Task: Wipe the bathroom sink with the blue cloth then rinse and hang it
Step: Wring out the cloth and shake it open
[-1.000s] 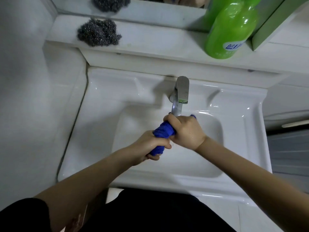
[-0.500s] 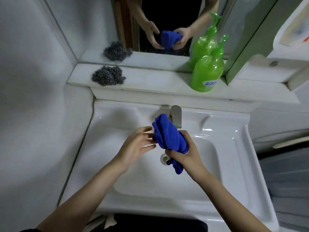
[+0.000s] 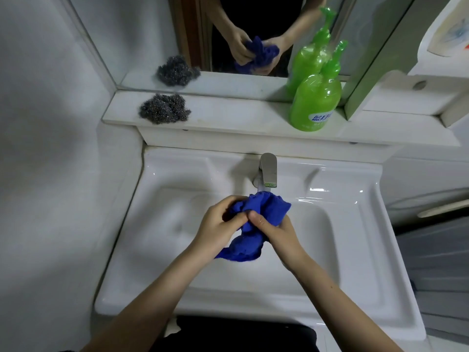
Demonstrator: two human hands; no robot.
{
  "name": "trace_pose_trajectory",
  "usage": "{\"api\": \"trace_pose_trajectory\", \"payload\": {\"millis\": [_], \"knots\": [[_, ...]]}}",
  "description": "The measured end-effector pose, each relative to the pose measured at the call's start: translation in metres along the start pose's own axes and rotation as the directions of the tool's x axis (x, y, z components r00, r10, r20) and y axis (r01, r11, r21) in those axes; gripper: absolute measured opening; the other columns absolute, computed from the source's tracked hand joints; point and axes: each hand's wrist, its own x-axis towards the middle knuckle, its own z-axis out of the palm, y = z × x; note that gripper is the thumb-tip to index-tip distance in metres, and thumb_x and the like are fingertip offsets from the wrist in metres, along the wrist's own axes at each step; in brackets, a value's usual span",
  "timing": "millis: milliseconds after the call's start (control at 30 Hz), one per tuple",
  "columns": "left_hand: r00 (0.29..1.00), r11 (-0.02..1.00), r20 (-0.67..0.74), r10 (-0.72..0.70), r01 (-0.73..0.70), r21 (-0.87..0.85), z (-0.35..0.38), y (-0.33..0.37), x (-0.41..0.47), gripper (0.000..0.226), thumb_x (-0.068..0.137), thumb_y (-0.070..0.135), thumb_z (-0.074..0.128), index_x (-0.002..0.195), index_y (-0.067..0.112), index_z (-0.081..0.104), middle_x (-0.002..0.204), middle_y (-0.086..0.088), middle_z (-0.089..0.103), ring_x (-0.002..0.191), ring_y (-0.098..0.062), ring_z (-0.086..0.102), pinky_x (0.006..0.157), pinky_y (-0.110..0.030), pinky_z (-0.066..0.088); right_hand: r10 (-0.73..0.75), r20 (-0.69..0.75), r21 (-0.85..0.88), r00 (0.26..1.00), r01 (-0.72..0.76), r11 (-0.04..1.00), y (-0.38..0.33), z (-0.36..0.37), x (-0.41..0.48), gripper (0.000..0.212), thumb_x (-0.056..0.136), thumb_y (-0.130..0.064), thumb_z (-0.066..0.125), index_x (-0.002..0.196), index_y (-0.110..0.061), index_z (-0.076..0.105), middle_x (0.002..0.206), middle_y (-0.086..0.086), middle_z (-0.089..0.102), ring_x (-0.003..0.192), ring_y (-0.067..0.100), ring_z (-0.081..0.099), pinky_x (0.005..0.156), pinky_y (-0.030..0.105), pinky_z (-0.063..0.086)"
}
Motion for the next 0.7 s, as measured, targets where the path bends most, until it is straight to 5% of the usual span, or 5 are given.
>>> {"api": "trace_pose_trajectory", "payload": {"millis": [100, 300, 433, 533, 700], "knots": [[0.998, 0.998, -0.041, -0.041, 0.039, -0.052, -0.014, 0.004, 0.003, 0.023, 0.08, 0.02, 0.064, 0.103, 0.019, 0.067, 0.088, 0.001, 0.071, 0.079, -0.013, 0.064, 0.069, -0.025, 0.053, 0.012, -0.038, 0.107, 0.999, -0.007, 0.994, -0.001, -0.008, 0.003, 0.044, 0.089, -0.047, 0.063, 0.111, -0.008, 0.064, 0.1, 0.035, 0.061, 0.088, 0.035, 0.059, 0.078, 0.052, 0.045], [0.988, 0.986, 0.032, -0.154, 0.151, 0.078, -0.042, 0.015, 0.011, 0.016, 0.078, 0.027, 0.069, 0.09, 0.015, 0.07, 0.08, -0.002, 0.07, 0.073, -0.012, 0.062, 0.071, -0.026, 0.05, -0.065, -0.044, 0.039, 0.997, 0.067, 0.997, -0.005, -0.03, 0.002, 0.031, 0.092, -0.042, 0.062, 0.115, -0.023, 0.068, 0.111, 0.009, 0.072, 0.108, 0.027, 0.067, 0.09, 0.033, 0.054], [0.961, 0.977, 0.227, -0.159, 0.12, 0.175, -0.051, 0.018, 0.013, 0.013, 0.08, 0.026, 0.073, 0.08, 0.013, 0.069, 0.068, 0.004, 0.061, 0.066, -0.009, 0.055, 0.062, -0.019, 0.043, -0.051, -0.043, 0.088, 0.998, 0.055, 0.995, 0.002, -0.037, 0.001, 0.035, 0.092, -0.041, 0.062, 0.118, -0.018, 0.067, 0.116, 0.012, 0.07, 0.111, 0.029, 0.065, 0.091, 0.037, 0.053], [0.986, 0.981, 0.14, -0.085, 0.058, 0.187, -0.044, 0.016, 0.012, 0.035, 0.074, 0.031, 0.071, 0.09, 0.001, 0.065, 0.081, -0.014, 0.059, 0.073, -0.015, 0.056, 0.068, -0.027, 0.044, -0.035, -0.082, 0.076, 0.996, 0.042, 0.996, 0.005, -0.034, 0.002, 0.026, 0.091, -0.038, 0.065, 0.111, -0.022, 0.071, 0.112, 0.005, 0.073, 0.107, 0.022, 0.068, 0.081, 0.025, 0.054], [0.999, 0.996, 0.016, -0.042, 0.041, 0.08, -0.027, 0.014, 0.01, 0.023, 0.08, 0.032, 0.065, 0.087, 0.011, 0.061, 0.076, -0.002, 0.061, 0.072, -0.011, 0.058, 0.065, -0.023, 0.046, -0.033, -0.342, -0.164, 0.939, -0.025, 0.986, 0.006, -0.021, 0.012, 0.03, 0.081, -0.037, 0.078, 0.102, -0.023, 0.062, 0.097, -0.002, 0.07, 0.087, 0.015, 0.067, 0.066, 0.016, 0.05]]}}
